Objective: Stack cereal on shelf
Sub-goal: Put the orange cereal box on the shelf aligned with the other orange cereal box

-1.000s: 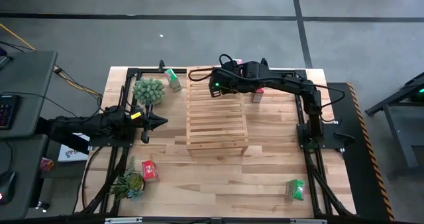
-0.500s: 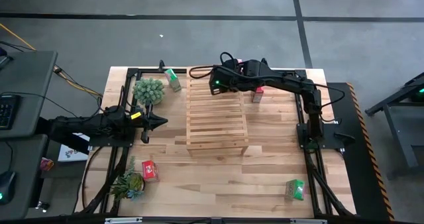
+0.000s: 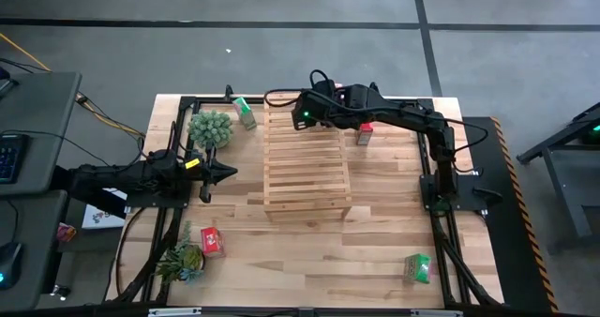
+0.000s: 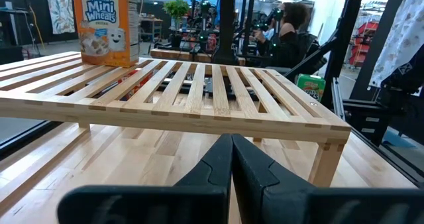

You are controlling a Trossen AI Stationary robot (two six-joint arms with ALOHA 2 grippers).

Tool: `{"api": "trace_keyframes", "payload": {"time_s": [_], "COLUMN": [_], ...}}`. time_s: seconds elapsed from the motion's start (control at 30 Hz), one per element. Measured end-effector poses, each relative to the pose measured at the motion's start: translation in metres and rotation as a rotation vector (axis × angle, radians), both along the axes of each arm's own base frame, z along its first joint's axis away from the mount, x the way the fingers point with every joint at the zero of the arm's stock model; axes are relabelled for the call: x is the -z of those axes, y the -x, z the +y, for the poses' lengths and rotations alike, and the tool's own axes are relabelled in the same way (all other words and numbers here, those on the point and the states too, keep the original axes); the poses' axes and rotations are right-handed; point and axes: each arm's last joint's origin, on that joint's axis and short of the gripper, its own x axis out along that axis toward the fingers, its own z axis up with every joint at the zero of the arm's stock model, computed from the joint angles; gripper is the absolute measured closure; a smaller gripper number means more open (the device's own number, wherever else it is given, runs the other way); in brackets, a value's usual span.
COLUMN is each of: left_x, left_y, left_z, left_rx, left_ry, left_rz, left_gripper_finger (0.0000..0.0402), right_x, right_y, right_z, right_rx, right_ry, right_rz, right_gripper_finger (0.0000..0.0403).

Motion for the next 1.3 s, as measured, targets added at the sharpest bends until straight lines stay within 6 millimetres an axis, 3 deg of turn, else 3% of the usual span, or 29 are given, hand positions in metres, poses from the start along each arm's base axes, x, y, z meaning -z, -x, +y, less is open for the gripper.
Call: {"api": "trace_keyframes", "payload": {"time_s": [0.2,0.43,0.63,0.77,0.87,0.97,1.07,1.13,1.3], "left_x": [0.0,0.0,0.0,0.0,0.0,0.0,0.0,0.0,0.0], "left_y": [0.0,0.0,0.0,0.0,0.0,0.0,0.0,0.0,0.0], "left_z": [0.0,0.0,0.0,0.0,0.0,0.0,0.0,0.0,0.0], "left_rx": [0.0,0.0,0.0,0.001,0.001,0.0,0.0,0.001,0.0], "left_ry": [0.0,0.0,0.0,0.0,0.0,0.0,0.0,0.0,0.0], "left_rz": [0.0,0.0,0.0,0.0,0.0,0.0,0.0,0.001,0.0], "left_gripper_finger": [0.0402,0.0401,0.0401,0.0401,0.0401,0.0401,0.0402,0.0401,0.0401], "right_x": [-0.01,-0.035,-0.044,-0.038,-0.031,-0.011,0.019,0.037,0.052], "right_y": [0.002,0.009,0.022,0.031,0.032,0.031,0.032,0.029,0.026], "right_z": [-0.001,0.002,0.028,0.057,0.077,0.087,0.086,0.084,0.068], "right_rx": [0.012,-0.011,-0.14,-0.245,-0.296,-0.317,-0.317,-0.355,-0.547], "right_ry": [0.058,0.155,0.145,0.067,0.056,0.03,-0.034,-0.069,-0.068], "right_rz": [-0.015,-0.059,-0.011,0.103,0.146,0.213,0.282,0.241,-0.133], "right_gripper_finger": [0.0183,0.0182,0.0188,0.0233,0.0315,0.0387,0.0383,0.0394,0.04]}}
